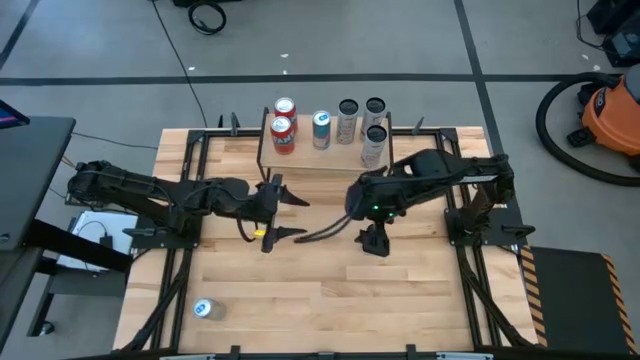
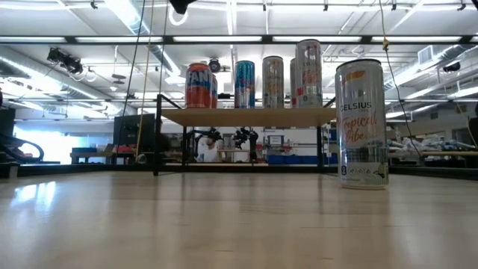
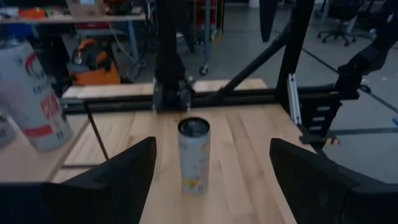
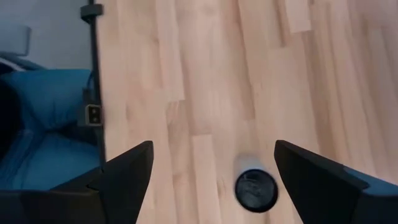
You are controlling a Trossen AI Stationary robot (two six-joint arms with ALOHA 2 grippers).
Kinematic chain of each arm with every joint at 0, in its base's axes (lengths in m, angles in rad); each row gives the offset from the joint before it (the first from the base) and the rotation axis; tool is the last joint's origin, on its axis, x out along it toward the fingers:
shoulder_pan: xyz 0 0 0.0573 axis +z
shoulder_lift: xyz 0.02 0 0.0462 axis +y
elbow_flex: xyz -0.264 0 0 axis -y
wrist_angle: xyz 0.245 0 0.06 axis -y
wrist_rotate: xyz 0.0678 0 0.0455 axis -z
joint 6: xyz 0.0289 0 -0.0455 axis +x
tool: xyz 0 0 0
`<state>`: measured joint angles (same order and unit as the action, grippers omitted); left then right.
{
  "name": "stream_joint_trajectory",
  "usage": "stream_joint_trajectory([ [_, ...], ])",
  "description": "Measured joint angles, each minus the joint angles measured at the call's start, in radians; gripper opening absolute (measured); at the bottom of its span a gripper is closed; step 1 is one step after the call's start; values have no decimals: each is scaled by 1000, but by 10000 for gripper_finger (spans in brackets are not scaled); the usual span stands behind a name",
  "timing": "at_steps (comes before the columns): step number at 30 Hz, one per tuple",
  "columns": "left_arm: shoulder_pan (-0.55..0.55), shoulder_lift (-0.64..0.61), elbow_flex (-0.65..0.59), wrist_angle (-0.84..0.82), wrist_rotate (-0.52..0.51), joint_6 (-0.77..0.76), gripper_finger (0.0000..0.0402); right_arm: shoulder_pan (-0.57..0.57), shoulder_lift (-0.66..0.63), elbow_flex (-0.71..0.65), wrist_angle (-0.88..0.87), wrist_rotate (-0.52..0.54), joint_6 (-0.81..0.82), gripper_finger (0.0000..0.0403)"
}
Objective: Place canned beverage on shelf
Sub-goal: Put the white yellow soda can on the shelf aligned with the other white yellow soda can
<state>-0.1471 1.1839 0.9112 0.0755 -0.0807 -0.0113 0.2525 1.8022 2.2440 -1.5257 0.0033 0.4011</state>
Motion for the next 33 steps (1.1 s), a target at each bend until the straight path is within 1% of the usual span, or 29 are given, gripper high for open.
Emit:
stream_joint_trajectory([
  [3, 3, 18, 1, 37, 0, -1, 316, 24, -7, 0, -1, 1, 1, 343],
  [5, 5, 35, 0, 44, 5, -3, 316, 38, -7, 0, -4, 22, 17, 343],
  [9, 5, 82, 0, 60, 7, -18, 316, 58, -7, 0, -37, 98, 90, 343],
  [13, 5, 135, 1, 133, 8, -17, 316, 90, -7, -2, -45, 162, 101, 343],
  [17, 5, 184, 2, 174, 7, 32, 316, 137, -7, -2, -45, 237, 129, 343],
  [20, 9, 213, 12, 166, 9, 53, 316, 174, -7, -2, -45, 305, 151, 343],
  [21, 12, 224, 26, 161, 16, 53, 316, 187, -7, -2, -45, 328, 153, 343],
  [24, 22, 256, 99, 71, 61, 50, 316, 219, -7, -2, -45, 389, 146, 343],
  [28, 29, 314, 235, -96, 86, 76, 316, 250, -7, -2, -46, 448, 141, 343],
  [30, 29, 345, 290, -127, 87, 96, 316, 259, -7, -2, -45, 476, 137, 343],
  [33, 28, 389, 342, -126, 88, 125, 316, 264, -7, -2, -45, 484, 121, 343],
])
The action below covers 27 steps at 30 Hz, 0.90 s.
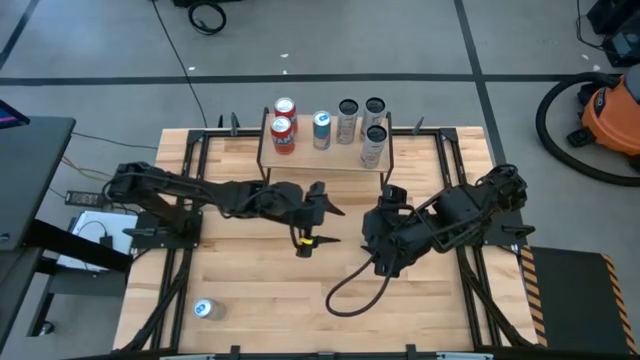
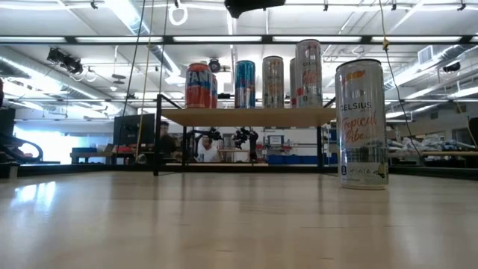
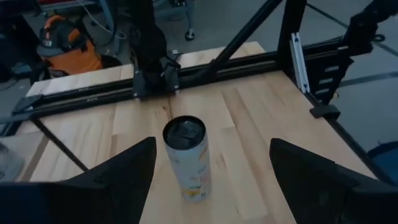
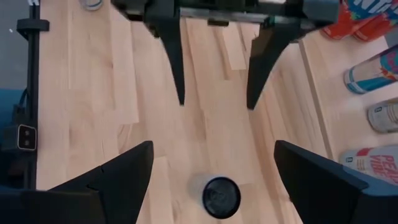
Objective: Place canned beverage on shelf
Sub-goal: Put the white yellow soda can on the shelf aligned with the other white yellow soda can
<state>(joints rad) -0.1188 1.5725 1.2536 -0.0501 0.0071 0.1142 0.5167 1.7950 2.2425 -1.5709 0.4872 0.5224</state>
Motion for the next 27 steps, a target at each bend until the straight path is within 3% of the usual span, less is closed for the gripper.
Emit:
stream_joint_trajectory([
  [7, 34, 124, 66, 18, 3, 9, 316, 0, 0, 0, 0, -6, -4, 343],
  [12, 57, 196, 78, 104, 72, 3, 316, 0, 0, 0, 0, -9, -26, 343],
  [27, 83, 298, 77, 212, 129, -17, 316, -2, 0, 0, 0, -9, -36, 343],
])
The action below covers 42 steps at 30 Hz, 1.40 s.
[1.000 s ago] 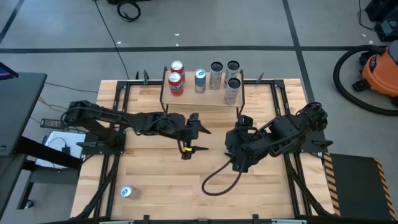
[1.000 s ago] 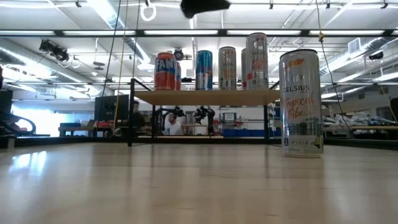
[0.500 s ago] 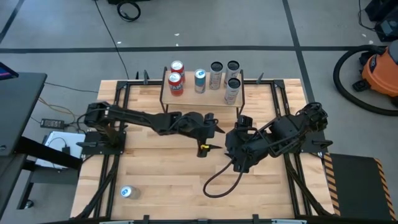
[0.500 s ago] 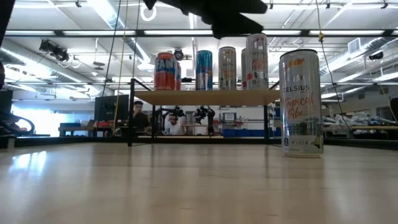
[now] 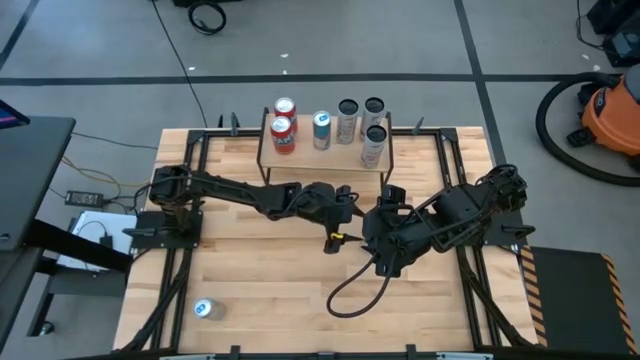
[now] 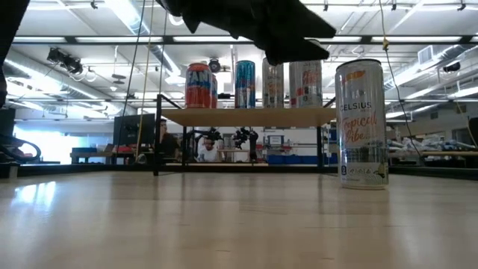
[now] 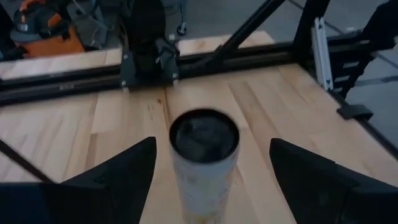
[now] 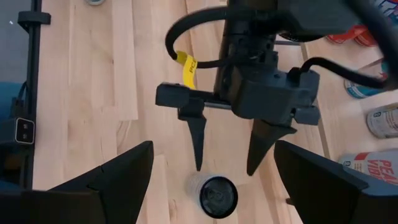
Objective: Place canned beverage on shelf
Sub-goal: Put the white yellow soda can on the shelf aligned with the other white yellow soda can
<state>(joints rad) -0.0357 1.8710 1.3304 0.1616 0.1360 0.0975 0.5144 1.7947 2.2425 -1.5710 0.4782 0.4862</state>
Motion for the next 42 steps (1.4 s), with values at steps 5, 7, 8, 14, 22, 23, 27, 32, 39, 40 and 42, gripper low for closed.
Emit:
stream_joint_trajectory([
  [5, 0, 4, 1, 13, 0, 1, 316, 0, 0, 0, 0, 0, 0, 343],
  [7, 0, 4, 1, 6, 0, 1, 316, -1, 0, 0, 1, 0, 0, 343],
  [8, 0, 7, 1, 1, 0, 0, 316, -3, 0, 0, 3, 0, 0, 343],
  [14, -1, 19, 1, 11, 0, 0, 316, -14, 0, 0, 8, 0, 16, 343],
  [22, 11, 42, 0, 44, 0, -7, 316, -14, 0, 0, 13, 0, 19, 343],
  [23, 11, 48, 0, 61, 0, -8, 316, -14, 0, 0, 14, 0, 19, 343],
  [27, 13, 62, 1, 71, 0, -23, 316, -14, 0, 0, 14, -1, 19, 343],
  [32, 13, 73, 0, 72, 0, -26, 316, -14, 0, 0, 15, -3, 19, 343],
  [39, 13, 91, 0, 73, 0, -27, 316, -14, 0, 0, 24, -8, 19, 343],
  [40, 13, 93, 0, 77, 0, -26, 316, -14, 0, 0, 24, -8, 19, 343],
  [42, 13, 102, 2, 88, 0, -26, 316, -14, 0, 0, 25, -8, 19, 343],
])
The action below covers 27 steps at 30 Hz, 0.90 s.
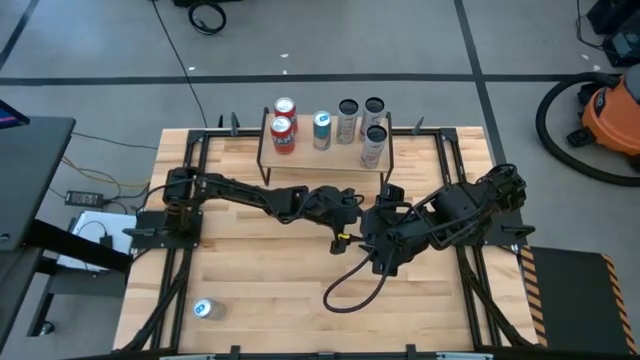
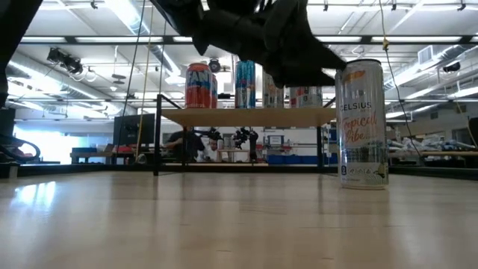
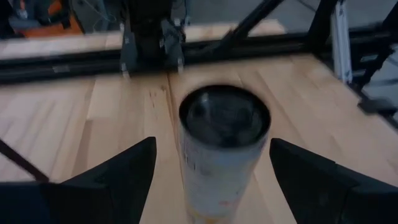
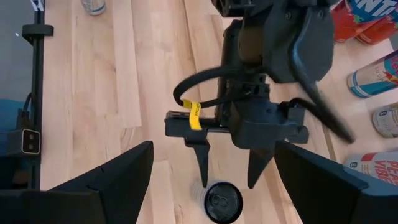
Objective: Place canned beverage on shelf
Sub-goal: Put the white yellow soda can on the shelf aligned with the other white yellow soda can
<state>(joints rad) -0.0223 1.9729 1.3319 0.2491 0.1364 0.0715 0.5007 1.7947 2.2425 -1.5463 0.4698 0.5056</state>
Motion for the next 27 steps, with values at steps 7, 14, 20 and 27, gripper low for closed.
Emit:
stream_joint_trajectory([
  [7, 0, 13, -2, 18, 0, -7, 316, 0, 0, 0, 0, 0, 0, 343],
  [14, -6, 13, -2, 17, 0, 26, 316, 0, 0, 0, 0, 0, -1, 343],
  [20, -16, 13, -2, 13, 0, 53, 316, 0, 0, 0, 0, 0, -3, 343],
  [27, -14, 13, -2, 26, 0, 43, 316, 0, 0, 0, 0, 0, -3, 343],
])
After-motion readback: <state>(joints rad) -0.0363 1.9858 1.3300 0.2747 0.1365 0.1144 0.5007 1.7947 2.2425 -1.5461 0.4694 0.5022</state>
